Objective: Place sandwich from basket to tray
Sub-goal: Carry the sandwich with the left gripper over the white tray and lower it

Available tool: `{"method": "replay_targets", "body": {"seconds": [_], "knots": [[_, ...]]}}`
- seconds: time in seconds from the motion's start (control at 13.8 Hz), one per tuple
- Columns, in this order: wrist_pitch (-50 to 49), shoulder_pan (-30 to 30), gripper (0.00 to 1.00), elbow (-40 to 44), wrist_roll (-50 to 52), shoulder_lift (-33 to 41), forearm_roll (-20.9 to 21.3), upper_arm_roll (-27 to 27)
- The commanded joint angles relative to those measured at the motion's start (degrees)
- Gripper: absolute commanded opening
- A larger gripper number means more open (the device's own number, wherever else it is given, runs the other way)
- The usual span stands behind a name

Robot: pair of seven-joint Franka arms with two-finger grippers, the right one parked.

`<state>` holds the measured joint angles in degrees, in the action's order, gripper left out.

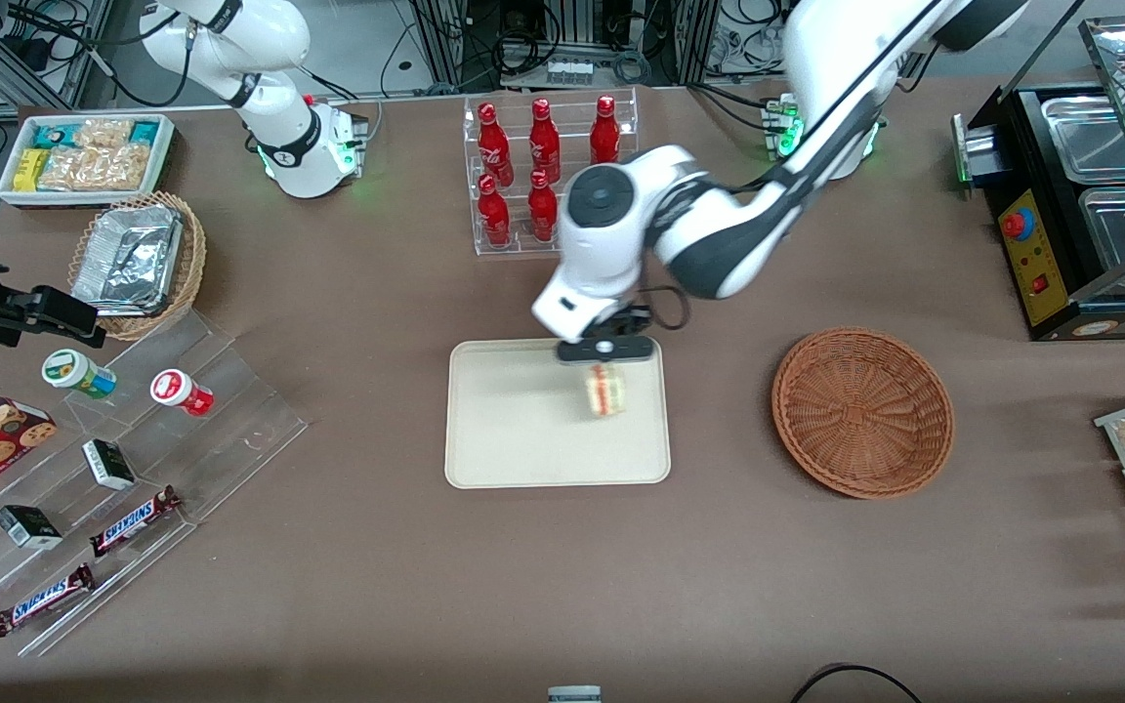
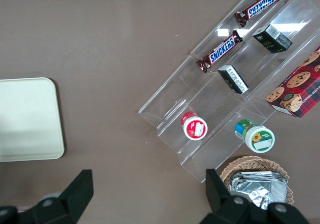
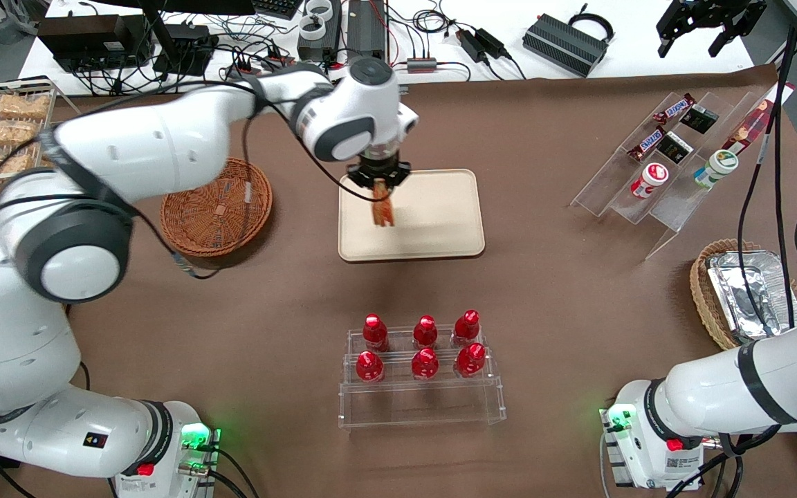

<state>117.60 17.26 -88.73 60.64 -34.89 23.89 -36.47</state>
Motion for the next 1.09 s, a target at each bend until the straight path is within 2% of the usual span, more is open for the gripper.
{"method": "replay_targets", "body": {"seconds": [0.0,0.29,0.44,0.8,0.87,1.02], "knots": [[1.7,3.5,0.28,5.6,3.0,-6.5,5.6,0.9],[6.2,5.0,0.28,5.6,6.0,-10.7,10.6,1.3],[9.6,5.0,0.28,5.6,6.5,-12.6,11.6,1.3],[10.2,5.6,0.29,6.5,7.1,-15.0,15.2,1.3],[10.2,5.6,0.37,6.5,7.0,-15.0,15.3,1.3],[10.2,5.6,0.88,6.5,6.2,-14.9,15.4,1.3]]}}
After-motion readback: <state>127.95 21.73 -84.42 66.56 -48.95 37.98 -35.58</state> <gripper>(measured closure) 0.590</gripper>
